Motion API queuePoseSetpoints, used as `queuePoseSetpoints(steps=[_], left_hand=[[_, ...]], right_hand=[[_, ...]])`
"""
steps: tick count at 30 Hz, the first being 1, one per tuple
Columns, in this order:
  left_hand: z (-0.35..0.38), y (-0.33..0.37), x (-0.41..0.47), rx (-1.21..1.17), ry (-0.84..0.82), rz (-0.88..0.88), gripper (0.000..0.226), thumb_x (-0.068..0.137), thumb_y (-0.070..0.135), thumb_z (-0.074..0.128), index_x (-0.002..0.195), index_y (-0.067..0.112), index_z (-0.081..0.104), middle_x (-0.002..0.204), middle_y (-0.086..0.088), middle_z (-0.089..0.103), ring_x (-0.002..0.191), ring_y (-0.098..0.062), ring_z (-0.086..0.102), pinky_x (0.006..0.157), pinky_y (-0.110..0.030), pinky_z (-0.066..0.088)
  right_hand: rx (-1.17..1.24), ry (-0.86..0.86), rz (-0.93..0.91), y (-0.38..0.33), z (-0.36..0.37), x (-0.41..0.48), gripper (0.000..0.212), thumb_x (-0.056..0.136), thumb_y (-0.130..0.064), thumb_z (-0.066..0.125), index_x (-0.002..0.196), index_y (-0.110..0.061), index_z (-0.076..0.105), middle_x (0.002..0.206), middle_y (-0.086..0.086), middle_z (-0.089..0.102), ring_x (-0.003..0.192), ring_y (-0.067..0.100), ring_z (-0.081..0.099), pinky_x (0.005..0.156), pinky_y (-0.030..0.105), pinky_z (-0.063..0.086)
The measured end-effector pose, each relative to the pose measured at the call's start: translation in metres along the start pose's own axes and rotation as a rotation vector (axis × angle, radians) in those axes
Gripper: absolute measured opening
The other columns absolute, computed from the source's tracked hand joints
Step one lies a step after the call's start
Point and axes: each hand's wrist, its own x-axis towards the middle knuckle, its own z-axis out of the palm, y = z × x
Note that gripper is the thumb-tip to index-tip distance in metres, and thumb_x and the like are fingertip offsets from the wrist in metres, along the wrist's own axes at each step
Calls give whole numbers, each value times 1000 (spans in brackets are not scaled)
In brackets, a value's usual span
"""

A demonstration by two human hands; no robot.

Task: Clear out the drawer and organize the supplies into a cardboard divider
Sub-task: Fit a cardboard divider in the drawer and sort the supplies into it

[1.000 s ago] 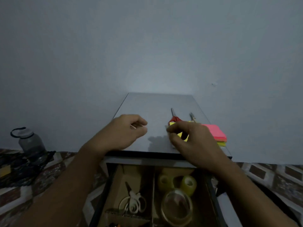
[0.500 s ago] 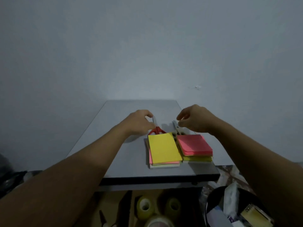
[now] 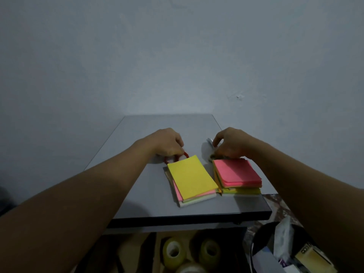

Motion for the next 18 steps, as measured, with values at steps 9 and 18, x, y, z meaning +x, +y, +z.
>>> queuePoseSetpoints(steps=[9,18], left_hand=[[-9,-27,-4,184,62,-23,44,85,18,66,128,26,66,135,-6,59,117,-27,57,90,-32,49],[-23,-49,-42,-61,231,-54,33,85,18,64,115,27,73,127,-6,66,112,-25,61,89,-28,46]], right_hand=[[-46,43,-51,-3,5,2,31,75,-28,79,104,-18,75,111,8,68,99,24,60,76,27,49],[125,78,-7,-10,0,-4,38,76,-21,81,112,-12,73,103,7,69,90,24,62,73,25,47]])
